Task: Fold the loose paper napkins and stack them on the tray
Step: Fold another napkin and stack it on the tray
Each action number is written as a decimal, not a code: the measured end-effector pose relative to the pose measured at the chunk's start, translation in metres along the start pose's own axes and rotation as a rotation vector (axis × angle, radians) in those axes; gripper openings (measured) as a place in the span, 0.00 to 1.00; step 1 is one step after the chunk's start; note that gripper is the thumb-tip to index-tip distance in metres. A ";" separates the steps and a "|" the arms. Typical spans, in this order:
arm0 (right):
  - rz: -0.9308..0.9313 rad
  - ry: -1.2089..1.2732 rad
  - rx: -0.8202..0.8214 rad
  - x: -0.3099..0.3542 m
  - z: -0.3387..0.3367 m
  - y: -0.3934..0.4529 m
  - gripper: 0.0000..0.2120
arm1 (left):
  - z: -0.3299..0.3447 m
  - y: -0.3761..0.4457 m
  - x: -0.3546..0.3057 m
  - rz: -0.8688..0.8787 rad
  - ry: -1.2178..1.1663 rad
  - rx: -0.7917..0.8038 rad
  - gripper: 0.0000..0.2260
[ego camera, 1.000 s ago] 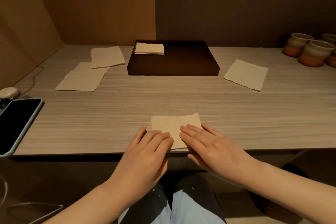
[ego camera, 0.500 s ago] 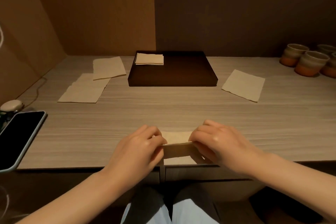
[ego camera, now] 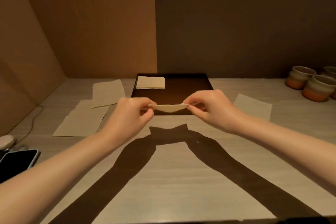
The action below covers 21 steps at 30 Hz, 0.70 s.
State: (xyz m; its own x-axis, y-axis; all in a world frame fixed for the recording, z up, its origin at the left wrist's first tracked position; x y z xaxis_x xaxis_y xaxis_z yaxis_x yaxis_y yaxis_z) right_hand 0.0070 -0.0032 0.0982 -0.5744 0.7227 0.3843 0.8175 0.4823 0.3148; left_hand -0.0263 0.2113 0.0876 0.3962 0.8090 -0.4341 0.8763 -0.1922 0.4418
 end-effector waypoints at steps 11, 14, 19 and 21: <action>-0.097 -0.224 0.046 -0.051 0.051 0.133 0.12 | 0.036 0.111 0.083 0.218 0.492 0.123 0.08; -0.056 -0.248 0.097 -0.066 0.082 0.160 0.11 | 0.058 0.135 0.116 0.116 0.573 0.192 0.09; 0.018 -0.239 0.165 -0.086 0.120 0.192 0.06 | 0.086 0.166 0.157 0.006 0.582 0.274 0.08; 0.041 -0.230 0.183 -0.092 0.131 0.199 0.05 | 0.095 0.172 0.169 -0.015 0.563 0.318 0.08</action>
State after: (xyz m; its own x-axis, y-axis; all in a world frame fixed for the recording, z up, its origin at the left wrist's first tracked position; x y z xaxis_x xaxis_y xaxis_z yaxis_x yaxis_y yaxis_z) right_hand 0.2287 0.0913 0.0114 -0.5331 0.8266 0.1804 0.8459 0.5165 0.1332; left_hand 0.2175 0.2622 0.0162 0.2548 0.9638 0.0782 0.9532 -0.2640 0.1474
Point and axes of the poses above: each hand's wrist, its own y-axis towards the middle knuckle, its own z-axis out of the palm, x = y × z, the point moved 3 cm from there along y, towards the middle knuckle, and after that the axes turned 2 degrees about z, right-handed, at the moved point
